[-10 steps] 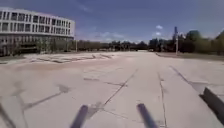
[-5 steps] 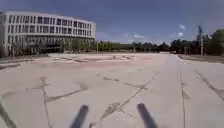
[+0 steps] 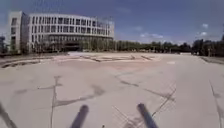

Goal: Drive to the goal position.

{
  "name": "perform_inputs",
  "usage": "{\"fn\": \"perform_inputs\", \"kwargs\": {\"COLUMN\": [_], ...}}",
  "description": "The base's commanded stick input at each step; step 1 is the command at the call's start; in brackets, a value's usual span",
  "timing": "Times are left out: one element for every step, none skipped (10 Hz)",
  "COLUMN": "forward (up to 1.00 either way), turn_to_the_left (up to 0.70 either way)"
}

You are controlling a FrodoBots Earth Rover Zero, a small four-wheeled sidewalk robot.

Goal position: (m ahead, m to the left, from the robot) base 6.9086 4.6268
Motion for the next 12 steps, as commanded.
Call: {"fn": "perform_inputs", "kwargs": {"forward": [0.70,0.70,0.70,0.70,0.70,0.70,0.70,0.70,0.70,0.70,0.70,0.70], "turn_to_the_left": [0.00,0.00,0.00,0.00,0.00,0.00,0.00,0.00,0.00,0.00,0.00,0.00]}}
